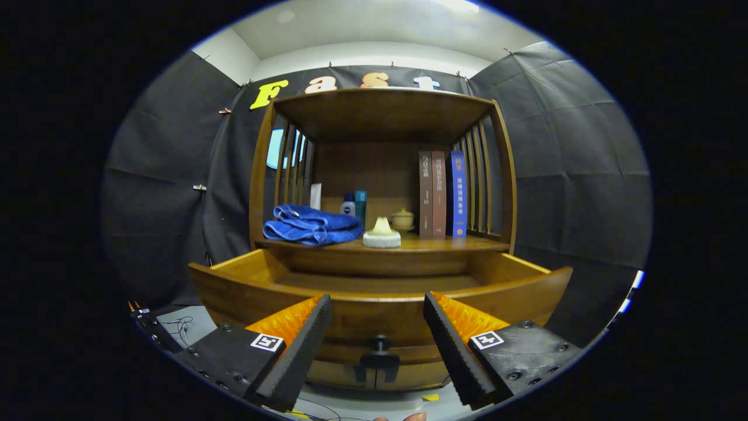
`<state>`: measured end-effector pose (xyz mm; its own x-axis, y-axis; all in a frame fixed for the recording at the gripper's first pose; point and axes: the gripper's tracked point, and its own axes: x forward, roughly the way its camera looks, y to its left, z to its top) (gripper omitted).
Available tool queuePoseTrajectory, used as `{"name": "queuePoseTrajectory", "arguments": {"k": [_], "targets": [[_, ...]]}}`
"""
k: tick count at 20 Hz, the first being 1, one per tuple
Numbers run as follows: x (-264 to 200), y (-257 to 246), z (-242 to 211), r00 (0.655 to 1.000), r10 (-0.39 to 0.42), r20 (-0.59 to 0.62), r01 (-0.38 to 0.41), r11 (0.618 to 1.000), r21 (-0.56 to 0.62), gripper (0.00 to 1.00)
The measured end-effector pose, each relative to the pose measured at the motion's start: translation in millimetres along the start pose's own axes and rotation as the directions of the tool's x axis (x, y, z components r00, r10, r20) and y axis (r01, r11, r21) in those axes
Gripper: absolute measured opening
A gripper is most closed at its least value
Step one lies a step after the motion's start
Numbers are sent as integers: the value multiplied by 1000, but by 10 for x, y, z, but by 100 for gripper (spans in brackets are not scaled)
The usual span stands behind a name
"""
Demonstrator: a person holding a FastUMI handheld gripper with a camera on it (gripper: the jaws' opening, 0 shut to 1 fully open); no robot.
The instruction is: Pull open the drawer, take out the items inside it, and place them on the countertop above the cabinet.
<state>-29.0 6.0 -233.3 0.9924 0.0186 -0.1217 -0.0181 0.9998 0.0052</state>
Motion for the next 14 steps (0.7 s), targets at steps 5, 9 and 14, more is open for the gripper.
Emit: {"name": "queuePoseTrajectory", "arguments": {"k": [5,9,14], "targets": [[108,28,-341,999,0,-54,-1,1000,-8,100],[127,12,-390,999,-13,-49,12,1000,-17,99],[119,-95,-454,997,-40,-72,38,999,-19,99]]}}
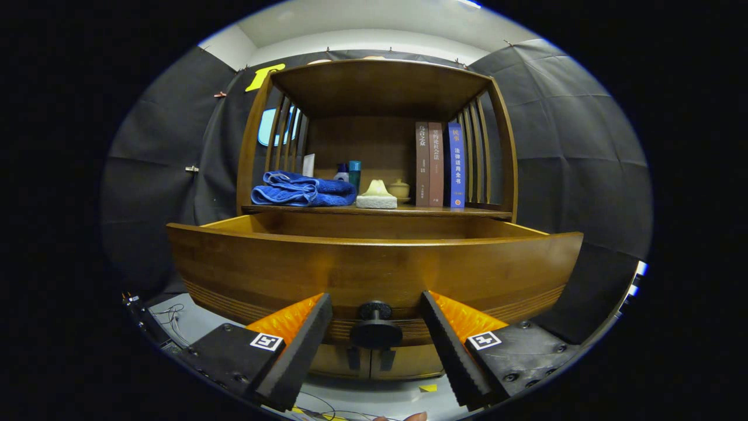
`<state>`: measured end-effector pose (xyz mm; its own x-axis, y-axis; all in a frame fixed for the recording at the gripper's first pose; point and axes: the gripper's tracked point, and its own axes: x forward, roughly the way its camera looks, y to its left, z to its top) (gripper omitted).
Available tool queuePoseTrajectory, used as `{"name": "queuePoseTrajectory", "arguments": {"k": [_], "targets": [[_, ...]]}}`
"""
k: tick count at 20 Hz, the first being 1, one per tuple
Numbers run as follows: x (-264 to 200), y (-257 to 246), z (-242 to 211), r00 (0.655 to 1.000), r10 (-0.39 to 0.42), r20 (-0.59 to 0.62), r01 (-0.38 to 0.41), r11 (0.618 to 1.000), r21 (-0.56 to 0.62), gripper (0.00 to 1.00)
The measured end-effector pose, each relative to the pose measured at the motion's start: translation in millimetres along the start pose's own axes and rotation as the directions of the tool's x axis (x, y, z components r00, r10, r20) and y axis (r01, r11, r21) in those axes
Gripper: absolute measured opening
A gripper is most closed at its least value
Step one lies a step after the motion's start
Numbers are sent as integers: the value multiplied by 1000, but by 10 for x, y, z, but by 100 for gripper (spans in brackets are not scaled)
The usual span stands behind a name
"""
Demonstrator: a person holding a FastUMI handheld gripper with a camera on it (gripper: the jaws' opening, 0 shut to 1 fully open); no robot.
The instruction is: Pull open the drawer, take out the items inside it, and place them on the countertop above the cabinet.
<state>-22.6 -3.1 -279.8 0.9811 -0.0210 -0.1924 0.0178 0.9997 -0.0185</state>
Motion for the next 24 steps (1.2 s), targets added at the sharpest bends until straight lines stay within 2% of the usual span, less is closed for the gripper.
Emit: {"name": "queuePoseTrajectory", "arguments": {"k": [11,17,24], "targets": [[72,13,13,1000,9,-28,-9,1000,-19,99],[379,18,119,1000,11,-28,-13,999,-52,99],[960,68,152,1000,-3,-31,1,998,-66,99]]}}
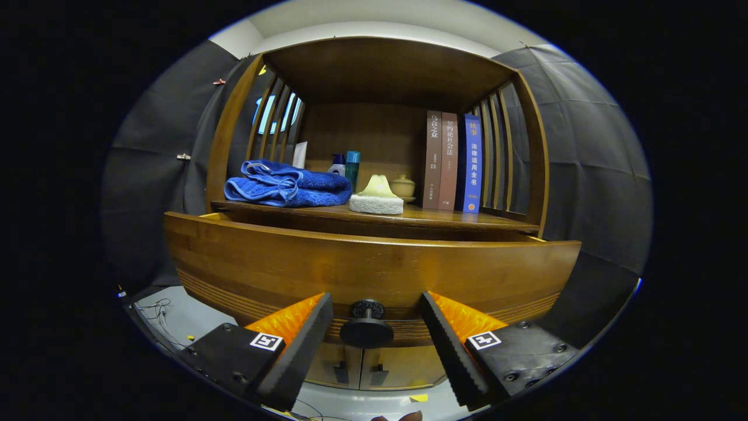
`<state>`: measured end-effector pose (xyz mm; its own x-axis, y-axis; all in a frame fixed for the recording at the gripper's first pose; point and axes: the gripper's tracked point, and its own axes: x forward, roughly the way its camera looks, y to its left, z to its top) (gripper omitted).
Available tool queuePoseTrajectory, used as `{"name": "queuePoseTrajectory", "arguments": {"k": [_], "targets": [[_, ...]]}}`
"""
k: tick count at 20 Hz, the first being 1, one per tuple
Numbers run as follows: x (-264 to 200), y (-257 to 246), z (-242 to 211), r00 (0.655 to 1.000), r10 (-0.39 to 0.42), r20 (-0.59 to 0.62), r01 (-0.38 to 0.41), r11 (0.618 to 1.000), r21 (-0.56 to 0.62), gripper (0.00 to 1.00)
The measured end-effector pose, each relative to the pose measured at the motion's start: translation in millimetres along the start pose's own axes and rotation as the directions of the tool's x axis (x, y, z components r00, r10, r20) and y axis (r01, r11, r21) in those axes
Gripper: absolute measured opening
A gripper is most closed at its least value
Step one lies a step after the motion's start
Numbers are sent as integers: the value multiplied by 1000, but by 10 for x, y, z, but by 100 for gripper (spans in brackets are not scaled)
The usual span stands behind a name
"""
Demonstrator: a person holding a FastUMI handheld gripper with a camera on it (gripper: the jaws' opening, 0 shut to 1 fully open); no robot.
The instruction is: Pull open the drawer, take out the items inside it, and place them on the countertop above the cabinet.
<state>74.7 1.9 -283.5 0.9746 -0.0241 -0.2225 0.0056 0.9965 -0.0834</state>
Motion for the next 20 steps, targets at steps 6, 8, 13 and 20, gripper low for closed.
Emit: {"name": "queuePoseTrajectory", "arguments": {"k": [6,8,13,20], "targets": [[403,13,26,1000,-7,-8,7,1000,-19,99],[501,15,28,1000,-7,-10,7,1000,-31,99],[665,26,12,1000,-10,-17,9,999,-49,99],[577,11,93,999,16,-29,-18,998,-60,99]]}}
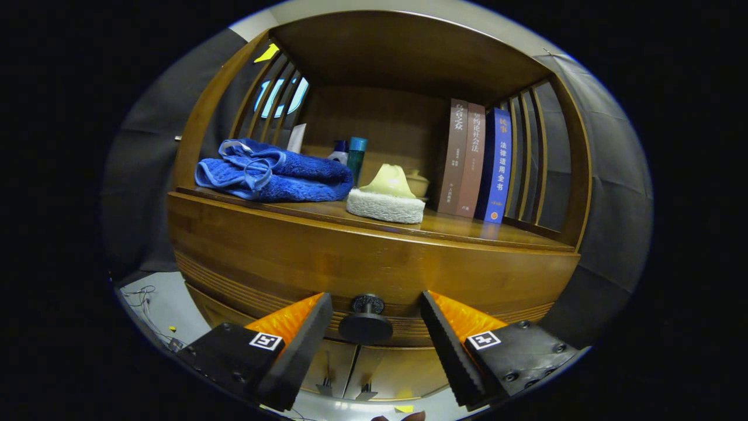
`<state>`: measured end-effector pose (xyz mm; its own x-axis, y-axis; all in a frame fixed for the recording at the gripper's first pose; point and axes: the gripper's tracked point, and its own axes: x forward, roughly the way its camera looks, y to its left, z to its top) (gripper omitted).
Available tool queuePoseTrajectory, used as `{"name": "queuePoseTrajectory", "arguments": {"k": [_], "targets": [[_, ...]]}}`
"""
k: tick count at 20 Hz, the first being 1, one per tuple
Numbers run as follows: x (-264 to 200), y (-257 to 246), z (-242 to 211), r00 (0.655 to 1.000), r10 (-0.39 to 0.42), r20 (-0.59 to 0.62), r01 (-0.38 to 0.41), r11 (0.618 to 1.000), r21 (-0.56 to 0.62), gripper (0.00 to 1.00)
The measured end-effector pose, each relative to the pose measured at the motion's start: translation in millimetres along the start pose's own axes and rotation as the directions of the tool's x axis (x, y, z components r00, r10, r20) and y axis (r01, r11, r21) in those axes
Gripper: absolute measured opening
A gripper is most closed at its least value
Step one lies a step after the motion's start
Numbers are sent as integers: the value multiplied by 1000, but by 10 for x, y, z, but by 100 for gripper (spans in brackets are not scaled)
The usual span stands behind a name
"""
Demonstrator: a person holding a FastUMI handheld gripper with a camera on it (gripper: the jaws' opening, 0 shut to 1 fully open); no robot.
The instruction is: Pull open the drawer, take out the items inside it, and place them on the countertop above the cabinet.
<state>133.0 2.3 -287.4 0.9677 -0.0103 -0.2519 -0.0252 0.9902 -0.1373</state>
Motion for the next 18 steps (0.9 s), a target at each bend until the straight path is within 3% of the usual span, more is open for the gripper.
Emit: {"name": "queuePoseTrajectory", "arguments": {"k": [5,10,18], "targets": [[-548,-52,536,999,43,25,-45,995,86,99],[-1080,-113,1287,995,78,66,-81,996,48,99],[-1936,-377,2194,992,24,121,-40,990,134,98]]}}
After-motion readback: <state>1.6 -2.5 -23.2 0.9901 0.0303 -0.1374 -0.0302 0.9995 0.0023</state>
